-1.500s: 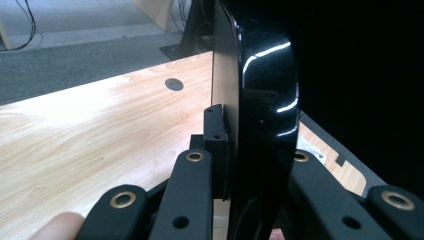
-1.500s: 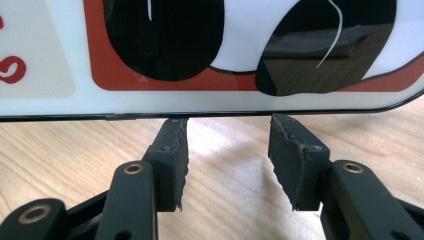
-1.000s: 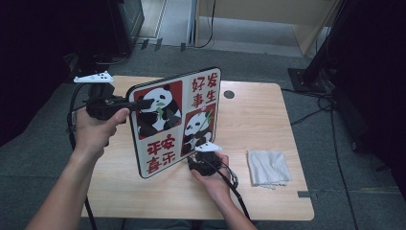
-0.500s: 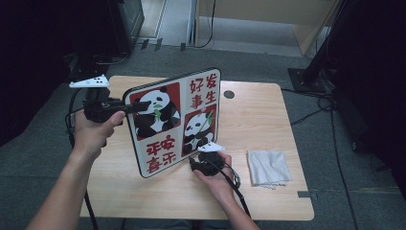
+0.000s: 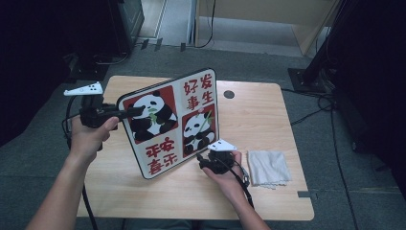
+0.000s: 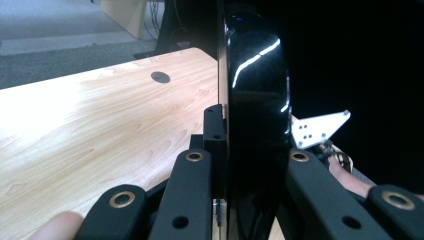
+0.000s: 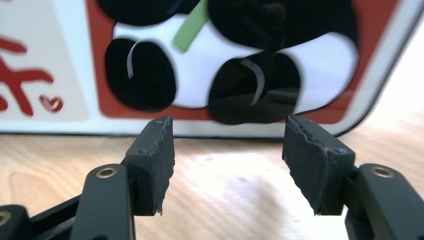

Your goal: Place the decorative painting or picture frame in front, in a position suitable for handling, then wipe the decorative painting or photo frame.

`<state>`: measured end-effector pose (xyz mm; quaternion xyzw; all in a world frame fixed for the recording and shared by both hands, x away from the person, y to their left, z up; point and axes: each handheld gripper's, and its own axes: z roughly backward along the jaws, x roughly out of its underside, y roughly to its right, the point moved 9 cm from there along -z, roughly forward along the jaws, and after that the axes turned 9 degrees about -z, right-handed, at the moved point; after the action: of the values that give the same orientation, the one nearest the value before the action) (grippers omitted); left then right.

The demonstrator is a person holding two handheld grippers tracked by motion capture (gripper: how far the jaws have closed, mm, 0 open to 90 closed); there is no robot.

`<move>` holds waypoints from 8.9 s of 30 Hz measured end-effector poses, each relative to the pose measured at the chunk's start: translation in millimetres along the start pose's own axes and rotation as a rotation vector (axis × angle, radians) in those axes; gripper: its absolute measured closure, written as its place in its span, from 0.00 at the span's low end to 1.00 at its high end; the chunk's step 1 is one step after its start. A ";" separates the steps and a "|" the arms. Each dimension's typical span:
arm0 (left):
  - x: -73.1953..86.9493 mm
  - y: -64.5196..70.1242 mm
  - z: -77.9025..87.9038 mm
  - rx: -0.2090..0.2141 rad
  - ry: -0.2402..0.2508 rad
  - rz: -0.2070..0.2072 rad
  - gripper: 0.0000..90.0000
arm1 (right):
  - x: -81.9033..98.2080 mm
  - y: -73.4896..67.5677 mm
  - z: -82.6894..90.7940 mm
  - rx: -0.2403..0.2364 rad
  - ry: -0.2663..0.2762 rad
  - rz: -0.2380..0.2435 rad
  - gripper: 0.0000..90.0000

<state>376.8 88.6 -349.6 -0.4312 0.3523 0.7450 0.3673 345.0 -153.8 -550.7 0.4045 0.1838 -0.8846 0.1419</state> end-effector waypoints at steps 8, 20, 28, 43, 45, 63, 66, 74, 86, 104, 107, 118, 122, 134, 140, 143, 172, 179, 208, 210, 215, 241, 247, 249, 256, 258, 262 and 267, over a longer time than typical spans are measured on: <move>7.9 0.8 -2.4 0.010 0.000 -0.022 0.91 | -6.5 15.3 6.0 0.023 0.026 -0.010 0.39; 16.6 4.4 -1.0 0.025 0.005 -0.080 0.91 | -5.8 29.1 6.4 0.047 0.028 -0.026 0.37; 18.3 7.2 0.0 0.020 0.020 -0.087 0.90 | -3.7 32.4 6.4 0.055 0.025 -0.022 0.36; 17.7 13.9 -0.6 0.016 0.028 -0.112 0.67 | -2.0 35.5 9.6 0.060 0.015 -0.021 0.33; 17.4 14.2 0.3 0.014 0.030 -0.115 0.62 | -2.0 36.4 10.3 0.060 0.015 -0.022 0.32; 24.3 12.7 23.7 -0.095 -0.032 -0.139 0.06 | -0.7 40.1 12.7 0.078 0.004 -0.026 0.16; 26.3 9.7 27.7 -0.122 -0.028 -0.136 0.01 | -0.5 40.2 14.0 0.080 0.003 -0.027 0.14; 37.1 2.7 46.5 -0.197 0.003 -0.121 0.00 | -2.2 42.6 22.2 0.080 0.008 -0.016 0.03; 73.0 1.0 61.9 -0.291 0.006 -0.104 0.00 | -3.0 54.3 41.8 0.075 0.014 -0.018 0.00; 169.0 -12.8 41.1 -0.402 -0.087 -0.026 0.00 | 3.6 98.8 86.1 0.159 0.036 -0.055 0.00; 184.5 -13.9 34.7 -0.413 -0.105 -0.017 0.00 | 6.2 105.4 91.9 0.170 0.043 -0.064 0.00; 223.1 -19.7 14.2 -0.504 -0.254 -0.033 0.00 | 21.9 134.2 111.8 0.236 0.054 -0.116 0.00; 233.1 -24.2 12.3 -0.536 -0.298 -0.036 0.00 | 31.0 142.9 119.4 0.261 0.050 -0.130 0.00; 247.9 -32.3 7.7 -0.546 -0.378 -0.024 0.00 | 41.7 158.6 133.3 0.284 0.066 -0.195 0.00; 250.3 -34.6 4.8 -0.553 -0.396 -0.020 0.00 | 44.6 168.4 134.8 0.303 0.063 -0.211 0.00; 252.3 -35.6 4.5 -0.557 -0.403 -0.020 0.00 | 48.4 173.1 133.7 0.309 0.048 -0.222 0.00; 236.7 -25.1 2.7 -0.511 -0.344 -0.030 0.00 | 72.4 188.3 96.5 0.345 -0.068 -0.254 0.00; 214.0 -3.6 5.4 -0.455 -0.247 -0.047 0.00 | 74.5 187.7 96.1 0.358 -0.038 -0.231 0.00; 176.4 25.2 -57.2 -0.350 -0.201 -0.036 0.18 | 74.5 178.3 101.2 0.339 0.010 -0.214 0.27; 177.0 26.1 -57.6 -0.357 -0.189 -0.040 0.26 | 74.4 176.9 103.1 0.337 0.024 -0.220 0.39; 179.0 26.8 -57.0 -0.359 -0.157 -0.037 0.40 | 74.5 175.9 106.2 0.331 0.047 -0.225 0.65; 189.6 36.0 -62.6 -0.278 -0.139 -0.047 0.75 | -0.1 84.5 120.1 0.024 0.207 -0.098 0.95; 188.8 46.1 -68.7 -0.197 -0.134 -0.043 0.85 | -30.6 43.0 115.7 -0.058 0.253 -0.050 0.95; 188.7 48.4 -70.3 -0.178 -0.132 -0.034 0.87 | -40.9 29.4 113.3 -0.083 0.265 -0.028 0.95; 188.8 52.3 -72.4 -0.147 -0.126 -0.019 0.91 | -70.3 -15.9 101.8 -0.178 0.309 0.023 0.95; 188.6 52.3 -72.6 -0.146 -0.122 -0.011 0.91 | -75.6 -26.3 98.2 -0.200 0.312 0.040 0.95; 188.7 52.3 -72.6 -0.147 -0.124 -0.010 0.91 | -84.3 -48.4 93.0 -0.240 0.318 0.066 0.95; 188.8 52.5 -72.6 -0.147 -0.123 -0.012 0.91 | -93.3 -72.5 88.4 -0.288 0.333 0.102 0.95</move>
<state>292.4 48.2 -536.4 -0.4127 0.2710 0.7915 0.3602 316.4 -118.5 -410.3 0.5290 0.3085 -0.7620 0.2104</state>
